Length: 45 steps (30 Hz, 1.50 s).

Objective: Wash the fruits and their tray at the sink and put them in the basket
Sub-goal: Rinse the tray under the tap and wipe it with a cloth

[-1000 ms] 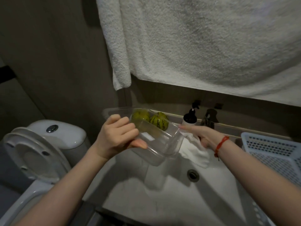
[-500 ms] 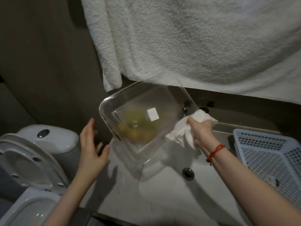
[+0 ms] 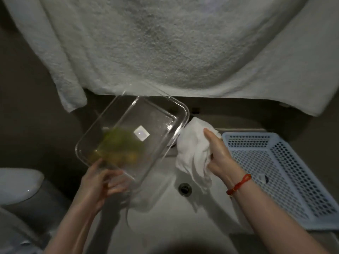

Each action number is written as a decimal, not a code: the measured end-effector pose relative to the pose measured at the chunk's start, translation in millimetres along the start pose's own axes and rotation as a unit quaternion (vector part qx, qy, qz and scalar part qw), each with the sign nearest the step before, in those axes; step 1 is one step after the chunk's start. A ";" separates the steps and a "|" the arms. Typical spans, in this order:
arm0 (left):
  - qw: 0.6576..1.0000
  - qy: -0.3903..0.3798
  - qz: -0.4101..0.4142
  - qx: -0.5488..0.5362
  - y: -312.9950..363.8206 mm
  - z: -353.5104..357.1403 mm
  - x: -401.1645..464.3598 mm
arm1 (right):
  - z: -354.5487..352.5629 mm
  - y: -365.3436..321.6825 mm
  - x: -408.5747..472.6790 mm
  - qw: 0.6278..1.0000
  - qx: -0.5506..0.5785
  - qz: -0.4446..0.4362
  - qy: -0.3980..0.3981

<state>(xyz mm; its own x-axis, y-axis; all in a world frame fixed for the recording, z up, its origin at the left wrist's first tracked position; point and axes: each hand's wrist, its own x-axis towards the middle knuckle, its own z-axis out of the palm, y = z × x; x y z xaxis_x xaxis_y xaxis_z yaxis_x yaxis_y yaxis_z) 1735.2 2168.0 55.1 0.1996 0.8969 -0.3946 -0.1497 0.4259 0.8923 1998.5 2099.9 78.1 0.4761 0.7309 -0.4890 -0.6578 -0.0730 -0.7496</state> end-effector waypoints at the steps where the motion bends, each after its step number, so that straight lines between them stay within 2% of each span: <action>1: 1.000 0.005 0.007 -0.004 3.1 0.9 1.9 | -10.6 -4.7 1.1 1.000 0.005 -0.001 0.002; 7: 0.999 0.003 0.045 0.013 15.7 9.8 9.5 | -67.6 -38.9 27.2 0.992 0.082 -0.032 0.088; 10: 0.999 0.001 0.043 0.024 11.2 11.1 15.4 | -81.1 -43.4 51.0 0.984 0.109 -0.079 0.116; 14: 0.998 0.006 0.036 0.044 3.1 8.8 22.0 | -98.7 -47.1 84.8 0.977 0.129 -0.086 0.148; 21: 0.997 0.000 0.014 0.074 0.9 14.0 26.5 | -140.2 -39.5 112.4 0.970 -0.067 -0.068 0.224; 26: 0.995 -0.004 0.013 0.101 3.9 26.3 27.0 | -159.1 -37.8 120.4 0.967 -0.156 -0.005 0.203; 28: 0.993 -0.004 0.019 0.119 4.9 30.8 26.9 | -160.0 -41.5 118.4 0.946 -0.230 0.000 0.226; 31: 0.990 0.001 0.023 0.142 7.0 36.9 26.6 | -140.2 -53.9 108.3 0.875 -0.362 -0.080 0.313; 32: 0.988 0.003 0.025 0.149 8.1 38.1 26.4 | -125.6 -57.9 99.7 0.869 -0.361 -0.136 0.309; 33: 0.988 0.006 0.026 0.155 9.0 39.2 26.0 | -109.3 -61.2 91.1 0.873 -0.359 -0.198 0.265; 35: 0.986 0.013 0.028 0.163 10.8 39.1 24.9 | -74.7 -64.1 66.3 0.878 -0.381 -0.270 0.102; 37: 0.984 0.019 0.033 0.172 13.1 36.8 23.7 | -45.3 -63.9 41.6 0.837 -0.470 -0.278 -0.024; 38: 0.983 0.023 0.038 0.178 15.1 34.0 22.8 | -33.3 -62.6 33.6 0.803 -0.521 -0.285 -0.054; 40: 0.980 0.036 0.054 0.190 18.6 24.3 22.8 | -12.6 -57.2 26.2 0.727 -0.612 -0.308 -0.052; 41: 0.976 0.046 0.067 0.202 19.7 17.5 23.8 | -4.0 -53.2 24.9 0.704 -0.634 -0.318 -0.039; 45: 0.955 0.116 0.112 0.247 17.2 -28.9 22.9 | 24.7 -22.4 23.0 0.690 -0.643 -0.325 -0.065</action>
<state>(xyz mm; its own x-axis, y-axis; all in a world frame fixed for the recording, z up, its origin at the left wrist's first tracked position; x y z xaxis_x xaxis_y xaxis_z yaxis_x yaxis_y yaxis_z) 1709.2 2199.3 55.1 -0.0121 0.9856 -0.1684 0.3238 0.1632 0.9319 2009.8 2135.0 94.7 0.3149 0.9416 0.1189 0.7727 -0.1816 -0.6083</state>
